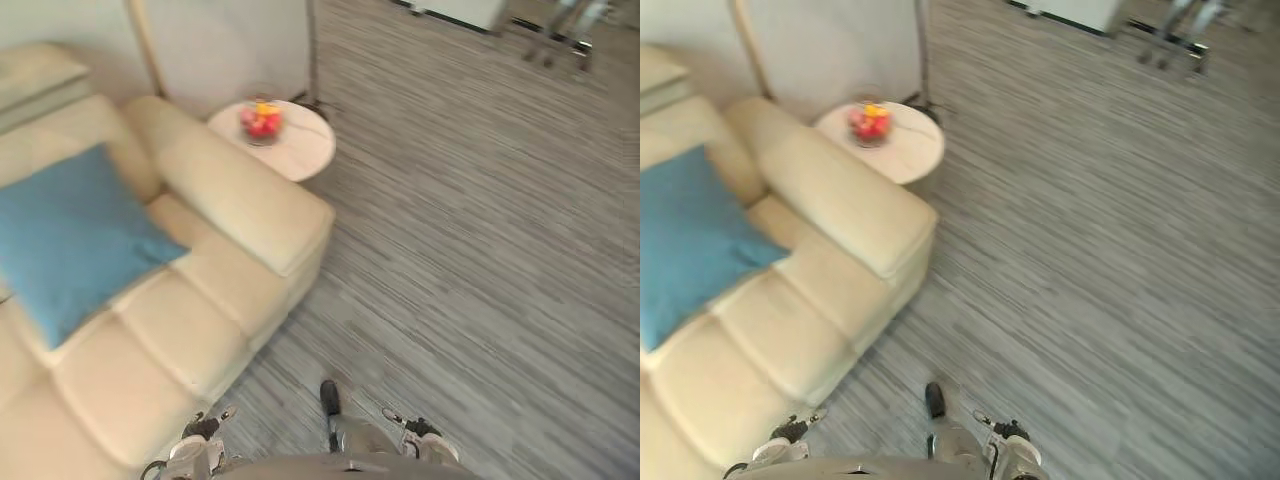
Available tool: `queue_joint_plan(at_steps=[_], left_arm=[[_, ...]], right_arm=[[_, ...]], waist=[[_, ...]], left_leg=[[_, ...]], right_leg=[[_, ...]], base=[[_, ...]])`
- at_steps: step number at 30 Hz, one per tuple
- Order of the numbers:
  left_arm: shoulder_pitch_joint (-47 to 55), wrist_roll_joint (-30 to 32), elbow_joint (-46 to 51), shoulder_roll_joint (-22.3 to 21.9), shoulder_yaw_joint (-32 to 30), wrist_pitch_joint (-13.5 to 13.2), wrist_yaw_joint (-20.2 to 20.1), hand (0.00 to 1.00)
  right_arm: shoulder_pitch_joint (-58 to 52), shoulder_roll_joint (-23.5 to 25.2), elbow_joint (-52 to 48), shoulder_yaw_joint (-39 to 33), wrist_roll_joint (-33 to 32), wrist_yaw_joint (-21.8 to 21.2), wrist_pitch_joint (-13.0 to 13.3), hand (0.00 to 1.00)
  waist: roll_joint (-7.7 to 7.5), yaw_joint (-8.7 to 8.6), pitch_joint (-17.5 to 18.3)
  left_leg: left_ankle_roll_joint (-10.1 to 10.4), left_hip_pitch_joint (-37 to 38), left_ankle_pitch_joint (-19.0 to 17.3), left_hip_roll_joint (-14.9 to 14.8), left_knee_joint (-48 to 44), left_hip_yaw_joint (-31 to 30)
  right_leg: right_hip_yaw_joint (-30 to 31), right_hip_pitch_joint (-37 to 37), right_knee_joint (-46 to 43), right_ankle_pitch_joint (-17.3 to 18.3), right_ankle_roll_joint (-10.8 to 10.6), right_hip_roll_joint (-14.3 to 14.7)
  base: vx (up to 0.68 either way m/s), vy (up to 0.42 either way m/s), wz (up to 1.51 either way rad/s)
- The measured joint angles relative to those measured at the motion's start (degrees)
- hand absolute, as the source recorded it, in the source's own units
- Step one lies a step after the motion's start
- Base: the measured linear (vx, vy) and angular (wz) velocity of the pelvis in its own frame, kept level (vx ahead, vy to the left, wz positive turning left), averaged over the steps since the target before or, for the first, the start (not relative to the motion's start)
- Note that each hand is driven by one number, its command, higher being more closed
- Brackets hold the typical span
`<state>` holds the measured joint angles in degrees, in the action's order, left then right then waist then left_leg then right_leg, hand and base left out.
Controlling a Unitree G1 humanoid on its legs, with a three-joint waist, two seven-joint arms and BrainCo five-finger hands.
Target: Pick up cushions and gather them together orderly.
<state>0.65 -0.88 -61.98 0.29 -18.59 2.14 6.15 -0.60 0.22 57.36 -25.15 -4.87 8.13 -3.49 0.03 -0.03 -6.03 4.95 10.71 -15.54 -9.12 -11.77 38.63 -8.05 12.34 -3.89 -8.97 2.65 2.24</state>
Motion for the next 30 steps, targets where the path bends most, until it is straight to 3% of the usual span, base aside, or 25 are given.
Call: queue_joint_plan(at_steps=[1,2,3,5,7,9,10,12,13,16,17,19,20,21,22,24,25,28,30], left_arm=[[0.3,0.0,0.0,-0.5,-0.2,0.0,0.0,0.0],[0.1,0.0,0.0,-0.9,-0.2,0.0,0.1,0.0],[-0.2,-0.1,0.1,-1.1,0.5,0.0,0.1,0.0],[-0.3,-0.1,-0.1,-1.0,2.2,0.0,0.1,0.0],[-0.5,-0.1,-0.6,-1.0,2.9,0.1,0.1,0.0],[-0.4,-0.1,-0.6,-1.4,2.7,0.1,0.1,0.0],[-0.2,-0.1,-0.2,-1.7,1.0,0.1,-0.1,0.0],[-0.1,-0.2,0.4,-2.0,-0.4,0.1,0.0,0.0],[0.0,-0.2,1.0,-2.0,-0.4,0.0,0.0,0.0],[0.5,-0.4,2.4,-2.1,-0.5,-0.1,0.0,0.0],[0.6,-0.8,3.0,-2.3,-0.6,-0.1,0.1,0.0],[0.7,-0.8,4.0,-2.6,-0.7,-0.2,0.6,0.0],[0.7,-0.8,4.0,-2.6,-0.8,-0.2,0.7,0.0],[0.8,-0.8,4.0,-2.9,-1.5,-0.4,1.0,0.0],[0.8,-0.8,4.0,-3.2,-1.7,-0.5,1.2,0.0],[0.7,-0.7,4.0,-2.7,-1.7,-0.8,1.2,0.0],[1.1,-0.5,3.8,-2.0,-1.6,-0.8,1.2,0.0],[0.4,0.0,2.9,-0.8,-1.1,-1.0,1.1,0.0],[-0.6,0.0,2.3,-0.9,-0.2,-1.0,1.1,0.0]], right_arm=[[0.1,-0.5,0.1,0.5,0.3,0.0,0.1,0.0],[0.3,-0.7,0.0,0.2,0.2,-0.1,0.1,0.0],[0.8,-1.4,-0.1,0.2,0.6,0.0,0.2,0.0],[0.9,-1.8,0.6,0.0,0.8,0.0,0.2,0.0],[1.1,-2.1,1.3,-0.6,0.7,0.0,0.5,0.0],[1.5,-2.2,2.1,-0.9,0.7,0.0,0.5,0.0],[1.2,-1.8,2.1,-0.7,0.7,0.1,0.5,0.0],[1.1,-1.8,1.9,-0.7,0.7,0.3,0.5,0.0],[0.9,-1.8,1.9,-0.3,0.6,0.7,0.6,0.0],[0.6,-1.8,1.2,0.3,0.6,0.8,0.5,0.0],[0.7,-1.8,0.9,0.3,0.6,0.7,0.5,0.0],[0.4,-1.7,0.7,0.7,0.6,0.8,0.3,0.0],[0.3,-1.7,0.2,1.4,0.6,0.8,0.2,0.0],[0.3,-1.8,-0.3,3.0,0.7,0.8,0.2,0.0],[0.5,-1.9,-0.3,3.2,0.8,0.9,0.2,0.0],[0.7,-1.9,-0.2,4.5,0.8,0.8,0.3,0.0],[-0.1,-1.0,-0.3,4.7,0.8,0.8,0.5,0.0],[-1.1,0.6,-0.3,4.7,0.7,0.8,0.6,0.0],[-1.5,0.7,-0.3,4.3,0.7,0.6,0.5,0.0]], waist=[[0.57,-0.29,-0.2],[1.31,-0.71,-0.1],[2.0,-0.7,-0.4],[3.23,-0.76,-0.9],[3.02,-0.94,-1.1],[2.9,-1.0,-1.3],[2.4,-0.83,-1.9],[2.68,-0.47,-2.5],[2.73,-0.24,-2.7],[2.6,0.46,-2.8],[2.56,0.78,-2.9],[2.16,1.58,-3.0],[2.16,1.51,-3.0],[2.0,1.75,-2.9],[2.05,2.09,-2.9],[2.1,2.34,-2.7],[1.07,1.97,-1.8],[-1.46,1.69,-0.2],[-1.44,1.67,-0.1]], left_leg=[[-0.8,0.5,0.6,-0.4,-0.6,0.6],[-0.8,1.3,1.1,-0.3,-0.3,1.1],[0.0,2.7,1.8,-0.3,1.0,1.7],[0.8,4.3,3.1,0.2,2.0,2.2],[1.5,4.6,6.3,0.5,0.2,2.1],[2.2,3.3,7.1,-2.0,-8.3,1.9],[-0.9,-0.3,8.5,-6.7,-22.8,-1.2],[-3.8,-4.7,6.5,-10.7,-35.4,-5.1],[-3.9,-8.6,4.9,-11.6,-41.1,-9.2],[-1.6,-17.1,1.6,-8.9,-41.3,-17.7],[-2.0,-18.5,1.2,-8.0,-39.1,-19.3],[-1.4,-19.8,0.6,-2.5,-26.1,-27.1],[-0.7,-20.1,0.2,-1.1,-24.0,-29.9],[-0.1,-20.1,0.0,3.3,-18.4,-39.4],[-1.0,-19.5,0.7,4.5,-15.1,-43.2],[-0.5,-16.6,1.6,3.7,-10.9,-40.1],[-1.4,-16.0,1.0,4.0,-10.1,-37.0],[-2.6,-13.5,0.2,4.9,-8.5,-32.3],[-2.7,-12.0,0.2,5.7,-7.3,-30.8]], right_leg=[[-5.7,-0.5,0.1,0.5,1.9,0.1],[-10.7,-0.9,0.1,4.0,3.9,-0.5],[-15.2,-1.5,-1.1,6.7,3.5,-1.3],[-13.2,-1.9,-0.9,5.4,3.1,-0.1],[-11.2,-2.2,-1.1,5.9,2.8,0.2],[-9.5,-3.2,-2.3,7.3,2.9,0.3],[-7.5,-5.7,-2.4,8.6,3.3,0.8],[-5.6,-7.7,-3.0,10.6,3.9,1.8],[-3.7,-8.9,-3.9,12.0,3.9,2.2],[2.2,-9.3,-5.5,14.4,3.4,2.6],[3.8,-9.5,-5.7,14.8,2.7,2.7],[10.4,-9.2,-7.7,15.8,1.2,2.8],[11.5,-9.0,-8.1,16.0,0.9,2.8],[15.4,-7.5,-10.4,17.0,-0.3,2.8],[17.8,-6.1,-12.7,17.8,-1.2,3.2],[22.3,-4.4,-17.8,20.2,-2.9,4.5],[23.9,-4.3,-18.1,20.3,-3.3,3.6],[26.3,-4.8,-15.5,19.1,-5.1,1.9],[26.7,-6.0,-13.0,17.7,-6.0,1.4]], base=[[0.14,-0.193,-1.18],[0.12,-0.144,-0.88],[0.14,-0.109,-0.8],[0.13,-0.038,-0.77],[0.15,-0.057,-0.57],[0.15,-0.044,-0.45],[0.18,-0.049,-0.46],[0.15,-0.01,-0.65],[0.12,0.04,-0.77],[0.14,0.078,-0.98],[0.2,0.14,-1.18],[0.16,0.168,-1.35],[0.18,0.275,-1.68],[0.18,0.316,-1.65],[0.18,0.333,-1.74],[0.12,0.264,-1.63],[0.11,0.224,-1.42],[0.2,0.3,-0.79],[0.14,0.165,-0.46]])
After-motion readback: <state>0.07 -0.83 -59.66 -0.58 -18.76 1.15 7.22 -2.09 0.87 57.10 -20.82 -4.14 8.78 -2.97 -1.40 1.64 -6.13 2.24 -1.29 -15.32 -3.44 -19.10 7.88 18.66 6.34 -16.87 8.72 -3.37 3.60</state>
